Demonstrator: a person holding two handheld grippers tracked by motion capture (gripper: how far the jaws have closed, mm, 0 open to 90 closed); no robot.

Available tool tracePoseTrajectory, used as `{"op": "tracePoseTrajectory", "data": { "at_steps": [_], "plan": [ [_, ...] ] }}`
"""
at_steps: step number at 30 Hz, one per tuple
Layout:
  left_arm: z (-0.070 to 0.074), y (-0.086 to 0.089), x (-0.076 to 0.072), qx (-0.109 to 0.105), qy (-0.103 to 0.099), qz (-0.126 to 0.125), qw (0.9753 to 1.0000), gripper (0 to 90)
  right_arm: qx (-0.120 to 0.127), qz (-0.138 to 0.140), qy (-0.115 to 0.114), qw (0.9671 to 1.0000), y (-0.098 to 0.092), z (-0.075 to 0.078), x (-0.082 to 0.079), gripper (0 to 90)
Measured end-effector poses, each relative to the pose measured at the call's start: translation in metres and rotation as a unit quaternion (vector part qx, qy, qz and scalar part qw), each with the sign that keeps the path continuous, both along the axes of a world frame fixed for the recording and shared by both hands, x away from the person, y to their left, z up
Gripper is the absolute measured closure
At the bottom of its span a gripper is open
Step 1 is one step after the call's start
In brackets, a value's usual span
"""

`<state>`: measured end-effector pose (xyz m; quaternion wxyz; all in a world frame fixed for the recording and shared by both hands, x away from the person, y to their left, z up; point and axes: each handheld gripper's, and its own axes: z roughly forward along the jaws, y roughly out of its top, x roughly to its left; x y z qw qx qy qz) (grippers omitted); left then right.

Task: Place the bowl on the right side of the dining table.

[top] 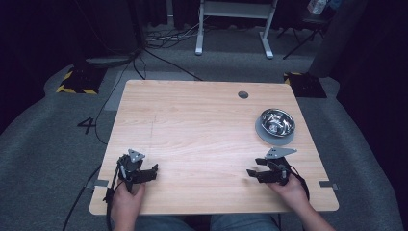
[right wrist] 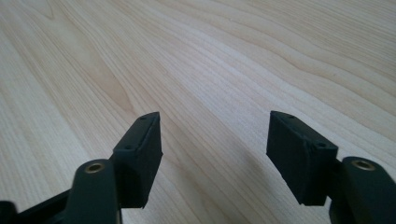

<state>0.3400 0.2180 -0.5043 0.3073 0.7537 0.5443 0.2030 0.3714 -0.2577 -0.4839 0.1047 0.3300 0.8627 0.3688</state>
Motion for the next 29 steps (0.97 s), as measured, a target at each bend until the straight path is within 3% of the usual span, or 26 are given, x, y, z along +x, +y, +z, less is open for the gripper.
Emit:
{"op": "tracePoseTrajectory", "data": {
  "at_steps": [6, 13, 17, 20, 29],
  "plan": [
    [0.000, 0.000, 0.000, 0.000, 0.000, 0.000, 1.0000, 15.3, -0.002, 0.001, -0.003, 1.0000, 0.002, -0.006, -0.002, 31.2],
    [0.000, 0.000, 0.000, 0.000, 0.000, 0.000, 1.0000, 15.3, -0.027, 0.009, -0.015, 0.9995, 0.009, -0.012, -0.003, 28.2],
    [0.000, 0.000, 0.000, 0.000, 0.000, 0.000, 1.0000, 15.3, -0.023, 0.006, -0.024, 0.9994, 0.011, -0.015, -0.003, 24.1],
    [0.000, 0.000, 0.000, 0.000, 0.000, 0.000, 1.0000, 15.3, -0.011, 0.009, -0.033, 0.9993, 0.012, -0.020, -0.003, 12.4],
    [0.000, 0.000, 0.000, 0.000, 0.000, 0.000, 1.0000, 15.3, -0.010, 0.013, -0.034, 0.9993, 0.013, -0.021, -0.002, 10.7]
  ]
}}
